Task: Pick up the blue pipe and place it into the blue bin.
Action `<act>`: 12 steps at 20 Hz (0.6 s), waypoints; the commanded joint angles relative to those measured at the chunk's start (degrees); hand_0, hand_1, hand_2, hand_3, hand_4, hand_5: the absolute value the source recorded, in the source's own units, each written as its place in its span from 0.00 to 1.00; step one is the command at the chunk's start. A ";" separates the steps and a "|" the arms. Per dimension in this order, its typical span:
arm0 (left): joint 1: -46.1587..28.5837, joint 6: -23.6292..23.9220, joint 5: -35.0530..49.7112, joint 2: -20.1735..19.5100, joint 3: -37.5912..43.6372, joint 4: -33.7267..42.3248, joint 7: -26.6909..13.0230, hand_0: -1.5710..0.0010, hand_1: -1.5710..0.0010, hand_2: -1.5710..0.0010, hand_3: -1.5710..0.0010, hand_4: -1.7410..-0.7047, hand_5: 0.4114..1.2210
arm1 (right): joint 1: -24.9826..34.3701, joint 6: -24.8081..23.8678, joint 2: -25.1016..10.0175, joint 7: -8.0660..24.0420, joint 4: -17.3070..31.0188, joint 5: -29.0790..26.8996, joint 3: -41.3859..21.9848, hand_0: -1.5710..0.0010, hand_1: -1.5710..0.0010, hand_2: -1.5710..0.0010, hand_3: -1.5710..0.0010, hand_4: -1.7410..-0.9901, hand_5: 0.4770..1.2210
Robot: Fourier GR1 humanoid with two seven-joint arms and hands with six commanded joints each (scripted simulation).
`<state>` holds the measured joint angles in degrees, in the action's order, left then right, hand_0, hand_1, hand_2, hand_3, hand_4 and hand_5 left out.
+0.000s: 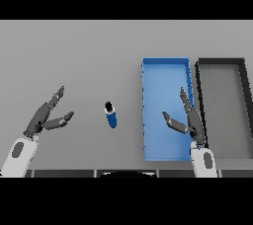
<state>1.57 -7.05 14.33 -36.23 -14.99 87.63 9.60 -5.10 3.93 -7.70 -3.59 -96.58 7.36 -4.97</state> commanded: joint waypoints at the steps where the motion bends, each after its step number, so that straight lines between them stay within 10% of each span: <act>1: -0.16 -1.25 -0.27 -0.45 -1.08 1.16 -0.26 1.00 1.00 1.00 1.00 0.69 0.20 | 0.50 0.00 0.28 -0.27 0.53 0.04 -0.13 1.00 1.00 1.00 1.00 0.69 0.15; 12: 1.97 -6.32 -4.19 3.56 -11.56 5.93 -7.75 1.00 1.00 1.00 1.00 0.62 0.04 | 0.37 0.22 0.58 -1.72 -0.21 0.40 -0.73 1.00 1.00 1.00 1.00 0.64 0.19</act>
<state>3.56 -13.38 10.13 -32.60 -26.59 93.57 1.75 -4.71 4.17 -7.09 -5.28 -96.79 7.76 -5.72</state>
